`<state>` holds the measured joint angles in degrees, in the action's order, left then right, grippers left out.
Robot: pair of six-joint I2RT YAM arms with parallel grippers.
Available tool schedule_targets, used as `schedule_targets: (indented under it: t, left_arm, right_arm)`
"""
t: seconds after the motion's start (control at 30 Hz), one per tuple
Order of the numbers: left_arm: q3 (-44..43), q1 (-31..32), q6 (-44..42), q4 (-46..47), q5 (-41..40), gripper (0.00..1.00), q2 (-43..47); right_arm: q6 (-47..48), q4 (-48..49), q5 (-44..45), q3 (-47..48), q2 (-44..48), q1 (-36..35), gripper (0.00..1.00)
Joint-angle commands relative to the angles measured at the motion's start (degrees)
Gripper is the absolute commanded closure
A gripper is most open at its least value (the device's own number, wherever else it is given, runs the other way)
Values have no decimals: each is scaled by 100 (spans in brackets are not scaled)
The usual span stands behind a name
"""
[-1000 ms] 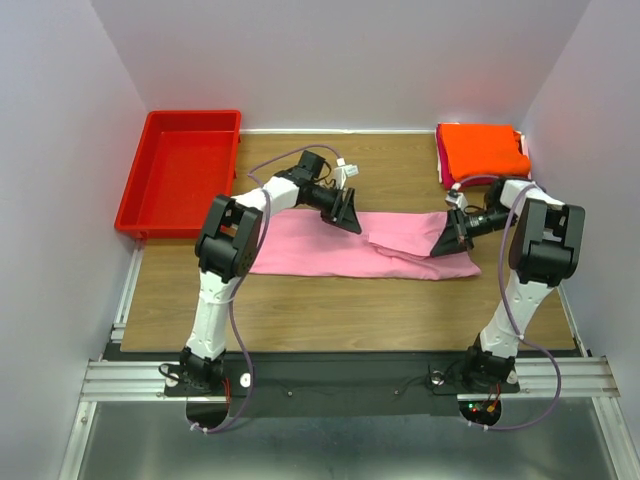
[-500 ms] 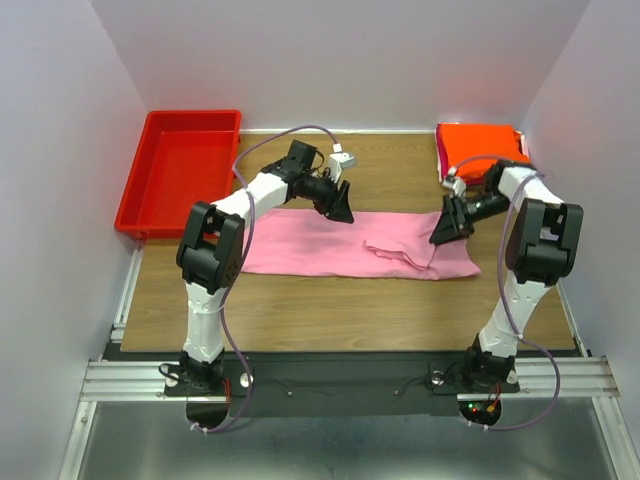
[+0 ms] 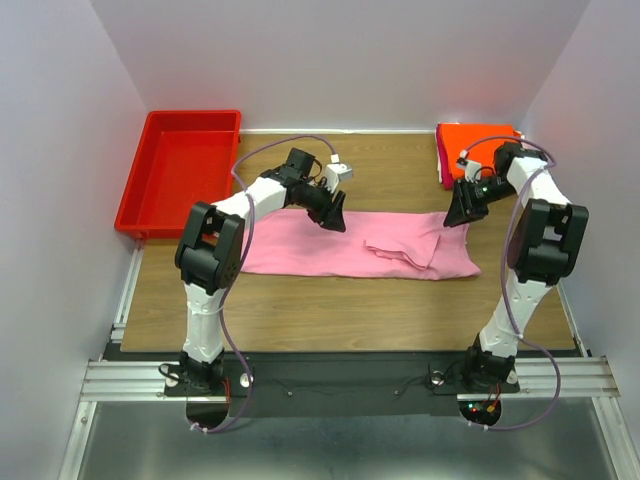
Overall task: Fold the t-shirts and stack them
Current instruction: Fold the tshirt
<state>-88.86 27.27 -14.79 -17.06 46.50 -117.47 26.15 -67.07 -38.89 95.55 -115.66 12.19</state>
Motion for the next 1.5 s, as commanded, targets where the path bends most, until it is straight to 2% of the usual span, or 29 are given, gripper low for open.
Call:
schedule_targets:
  t: [0.0, 0.13, 0.9, 1.03, 1.13, 1.17, 1.2, 1.3, 1.47]
  left_arm:
    - [141, -2, -235, -166, -106, 45, 330]
    - [202, -20, -288, -192, -194, 45, 295]
    - [536, -81, -332, -201, -572, 45, 67]
    - [528, -81, -349, -227, -616, 45, 14]
    - [528, -99, -367, -297, -695, 49, -48]
    - [536, -107, -358, -324, -721, 53, -100]
    - [545, -116, -376, -350, -774, 55, -118]
    - [598, -116, -402, -395, -853, 62, -136]
    - [642, -116, -429, -430, -993, 68, -197]
  right_arm:
    - [-285, 361, 278, 157, -193, -93, 62]
    - [-383, 387, 242, 157, -343, -172, 57]
    - [-260, 695, 673, -124, -660, -507, 57]
    - [-225, 669, 673, -142, -625, -507, 67]
    - [-207, 660, 716, -133, -537, -498, 84]
    - [-207, 643, 725, -124, -485, -507, 95]
    - [-198, 642, 743, -124, -432, -507, 99]
    - [-198, 642, 830, -89, -247, -498, 99]
    - [-198, 686, 927, -36, 16, -489, 99]
